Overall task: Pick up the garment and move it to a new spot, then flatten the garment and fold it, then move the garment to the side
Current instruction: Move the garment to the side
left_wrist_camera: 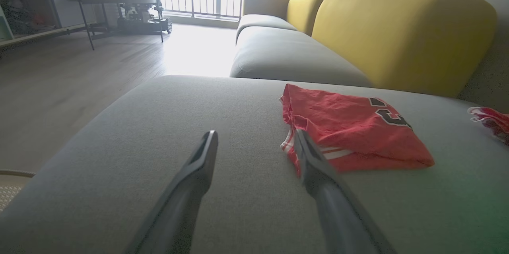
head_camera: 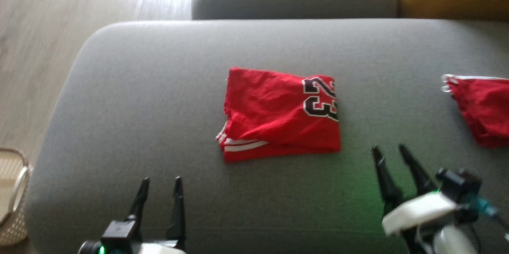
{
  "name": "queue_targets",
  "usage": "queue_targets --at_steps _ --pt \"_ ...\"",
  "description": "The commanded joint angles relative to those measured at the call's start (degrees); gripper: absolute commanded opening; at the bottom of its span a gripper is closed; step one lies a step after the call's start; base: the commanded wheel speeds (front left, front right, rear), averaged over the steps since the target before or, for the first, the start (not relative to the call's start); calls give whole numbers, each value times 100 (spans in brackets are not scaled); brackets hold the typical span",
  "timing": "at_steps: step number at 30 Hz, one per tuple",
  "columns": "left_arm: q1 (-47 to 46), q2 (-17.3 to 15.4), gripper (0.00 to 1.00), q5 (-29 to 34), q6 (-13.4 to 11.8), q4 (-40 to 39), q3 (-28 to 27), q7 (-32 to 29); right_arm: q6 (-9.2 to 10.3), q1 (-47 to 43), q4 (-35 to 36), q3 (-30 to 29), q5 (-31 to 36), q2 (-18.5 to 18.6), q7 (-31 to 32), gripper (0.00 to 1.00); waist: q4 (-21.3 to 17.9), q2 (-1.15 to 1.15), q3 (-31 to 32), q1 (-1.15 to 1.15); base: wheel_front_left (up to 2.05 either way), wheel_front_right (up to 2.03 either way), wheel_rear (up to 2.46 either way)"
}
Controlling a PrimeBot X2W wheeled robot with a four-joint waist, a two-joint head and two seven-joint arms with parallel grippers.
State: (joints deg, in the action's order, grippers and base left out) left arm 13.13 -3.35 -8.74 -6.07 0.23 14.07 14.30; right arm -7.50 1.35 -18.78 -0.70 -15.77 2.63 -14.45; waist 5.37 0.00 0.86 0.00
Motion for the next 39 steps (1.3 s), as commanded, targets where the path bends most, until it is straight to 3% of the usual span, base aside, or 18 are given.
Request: queue_targets --at_steps 1,9,18,33,34,37,39 --pt "-398 46 100 75 -26 -216 -96 70 1 547 -2 28 -185 25 -54 100 147 0 -212 0 0 0 0" --pt "-851 46 100 3 -34 -263 218 70 1 2118 -1459 -308 -892 25 -55 100 485 0 -880 0 0 0 0" --pt "-1201 47 100 -57 -61 -220 557 70 1 3102 -2765 170 -2067 247 537 100 764 0 -1244 0 0 0 0" --pt "-1475 47 100 -28 -107 -157 763 70 1 3448 -3201 1093 -3159 503 1151 100 852 0 -1544 0 0 0 0" --pt "-1488 47 100 -25 -115 -153 769 70 1 3451 -3186 1137 -3225 510 1150 83 843 0 -1544 0 0 0 0" --pt "-1495 47 100 -17 -143 -135 774 70 1 3413 -3128 1268 -3405 549 1171 0 794 0 -1503 0 0 0 0" --pt "-1483 47 100 -13 -149 -127 771 70 1 3366 -3082 1389 -3463 606 1170 0 744 0 -1467 0 0 0 0"
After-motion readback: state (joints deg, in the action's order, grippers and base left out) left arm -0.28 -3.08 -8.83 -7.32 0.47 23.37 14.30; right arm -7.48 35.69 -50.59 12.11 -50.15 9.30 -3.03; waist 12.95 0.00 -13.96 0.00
